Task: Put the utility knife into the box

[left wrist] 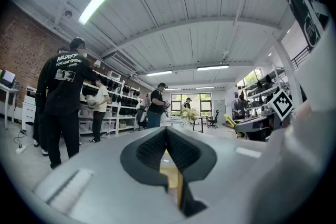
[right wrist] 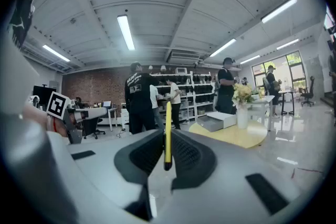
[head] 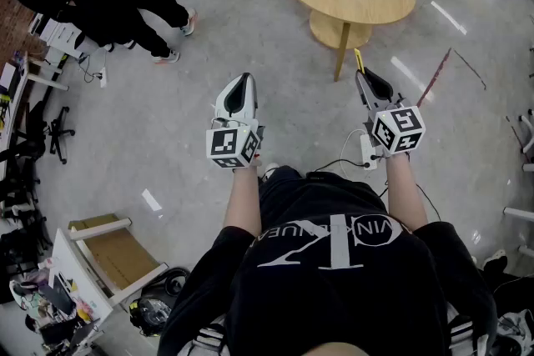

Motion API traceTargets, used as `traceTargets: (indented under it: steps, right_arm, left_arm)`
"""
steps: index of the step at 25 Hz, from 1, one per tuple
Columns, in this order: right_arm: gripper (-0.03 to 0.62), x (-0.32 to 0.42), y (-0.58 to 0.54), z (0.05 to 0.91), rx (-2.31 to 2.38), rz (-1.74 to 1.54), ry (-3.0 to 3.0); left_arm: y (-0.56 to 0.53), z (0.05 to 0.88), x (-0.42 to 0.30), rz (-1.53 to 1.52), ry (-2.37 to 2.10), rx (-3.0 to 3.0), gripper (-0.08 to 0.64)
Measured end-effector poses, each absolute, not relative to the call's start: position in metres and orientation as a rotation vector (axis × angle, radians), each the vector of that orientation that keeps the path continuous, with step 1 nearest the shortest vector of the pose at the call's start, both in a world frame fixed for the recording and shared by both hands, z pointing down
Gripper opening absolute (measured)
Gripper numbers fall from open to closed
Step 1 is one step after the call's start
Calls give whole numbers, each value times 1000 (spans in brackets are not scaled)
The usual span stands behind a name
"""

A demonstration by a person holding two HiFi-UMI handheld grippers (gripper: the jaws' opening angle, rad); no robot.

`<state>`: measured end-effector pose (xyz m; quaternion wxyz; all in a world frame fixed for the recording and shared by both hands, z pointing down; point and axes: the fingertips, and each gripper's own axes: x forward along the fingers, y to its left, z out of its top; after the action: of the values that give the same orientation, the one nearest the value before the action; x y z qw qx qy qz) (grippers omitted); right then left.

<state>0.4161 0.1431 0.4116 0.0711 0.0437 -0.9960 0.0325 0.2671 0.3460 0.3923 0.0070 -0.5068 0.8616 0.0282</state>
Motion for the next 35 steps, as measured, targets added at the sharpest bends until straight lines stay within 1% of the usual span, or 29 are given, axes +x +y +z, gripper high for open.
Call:
traceTargets:
  steps: [12,23,28,35]
  right_arm:
    - [54,418,140,417,121,129,-2997]
    - [54,403,146,418,56,149,-3014]
    - [54,383,129,426,84,163,-3001]
    - [54,331,98,426,154,177,-2980]
  left_arm:
    - [353,392,272,76,2717,-1559,11]
    - [351,400,255,84,2746,-1564,11]
    - [333,411,230,94,2745,-1592,11]
    - [294,411,170,91,2718,-1665,11]
